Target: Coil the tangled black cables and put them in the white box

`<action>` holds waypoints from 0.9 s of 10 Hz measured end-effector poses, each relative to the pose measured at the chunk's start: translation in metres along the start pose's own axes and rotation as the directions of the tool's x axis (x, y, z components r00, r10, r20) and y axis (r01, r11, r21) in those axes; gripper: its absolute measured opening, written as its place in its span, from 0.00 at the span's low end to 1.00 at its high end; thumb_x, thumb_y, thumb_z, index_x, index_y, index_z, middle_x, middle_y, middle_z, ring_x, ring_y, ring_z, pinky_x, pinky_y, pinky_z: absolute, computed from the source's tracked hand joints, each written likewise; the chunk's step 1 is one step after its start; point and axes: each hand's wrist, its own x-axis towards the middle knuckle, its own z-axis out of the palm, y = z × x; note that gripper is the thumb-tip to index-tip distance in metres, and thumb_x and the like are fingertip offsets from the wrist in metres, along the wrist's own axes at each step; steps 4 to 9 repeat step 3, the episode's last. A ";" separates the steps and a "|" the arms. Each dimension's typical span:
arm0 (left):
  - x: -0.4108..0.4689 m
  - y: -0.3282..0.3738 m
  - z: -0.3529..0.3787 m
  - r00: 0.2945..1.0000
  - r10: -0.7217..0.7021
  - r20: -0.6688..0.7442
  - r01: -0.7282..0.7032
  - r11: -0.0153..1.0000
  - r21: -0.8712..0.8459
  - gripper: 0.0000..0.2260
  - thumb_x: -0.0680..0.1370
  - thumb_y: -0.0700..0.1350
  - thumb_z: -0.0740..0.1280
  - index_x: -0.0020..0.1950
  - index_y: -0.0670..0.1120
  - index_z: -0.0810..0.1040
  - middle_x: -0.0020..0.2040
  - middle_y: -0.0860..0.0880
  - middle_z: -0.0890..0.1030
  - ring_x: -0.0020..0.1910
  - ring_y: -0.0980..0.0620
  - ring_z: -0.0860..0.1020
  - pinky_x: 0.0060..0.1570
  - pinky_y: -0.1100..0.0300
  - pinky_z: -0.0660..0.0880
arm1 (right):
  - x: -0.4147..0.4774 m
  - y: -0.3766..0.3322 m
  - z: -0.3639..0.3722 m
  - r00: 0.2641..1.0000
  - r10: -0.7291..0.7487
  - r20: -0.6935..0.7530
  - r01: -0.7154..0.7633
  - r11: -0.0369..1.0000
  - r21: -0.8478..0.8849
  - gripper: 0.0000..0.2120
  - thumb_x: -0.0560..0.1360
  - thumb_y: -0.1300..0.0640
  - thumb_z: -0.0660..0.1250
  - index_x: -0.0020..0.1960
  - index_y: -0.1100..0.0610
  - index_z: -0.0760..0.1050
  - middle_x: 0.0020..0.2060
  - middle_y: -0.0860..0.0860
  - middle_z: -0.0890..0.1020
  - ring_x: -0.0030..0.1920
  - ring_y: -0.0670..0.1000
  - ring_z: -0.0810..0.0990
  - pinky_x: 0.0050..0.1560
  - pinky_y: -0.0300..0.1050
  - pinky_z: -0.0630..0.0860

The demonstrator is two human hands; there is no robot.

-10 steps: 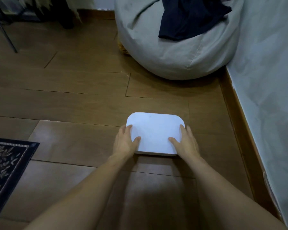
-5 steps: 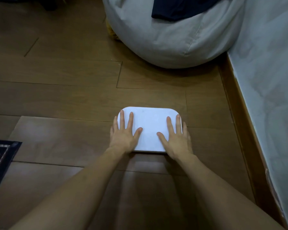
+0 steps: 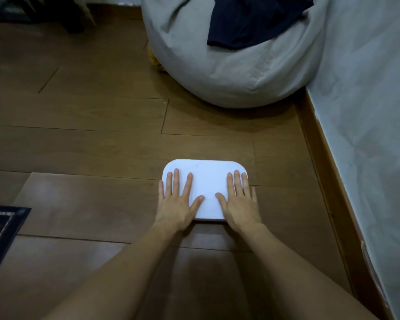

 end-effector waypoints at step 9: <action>0.012 0.005 -0.032 0.980 -0.028 0.197 0.038 0.998 -0.044 0.37 0.82 0.70 0.50 0.84 0.54 0.42 0.84 0.43 0.37 0.82 0.43 0.37 0.80 0.44 0.39 | 0.013 -0.007 -0.027 0.982 0.038 0.183 -0.037 0.999 -0.009 0.35 0.85 0.38 0.46 0.83 0.51 0.35 0.82 0.49 0.34 0.81 0.52 0.32 0.79 0.62 0.38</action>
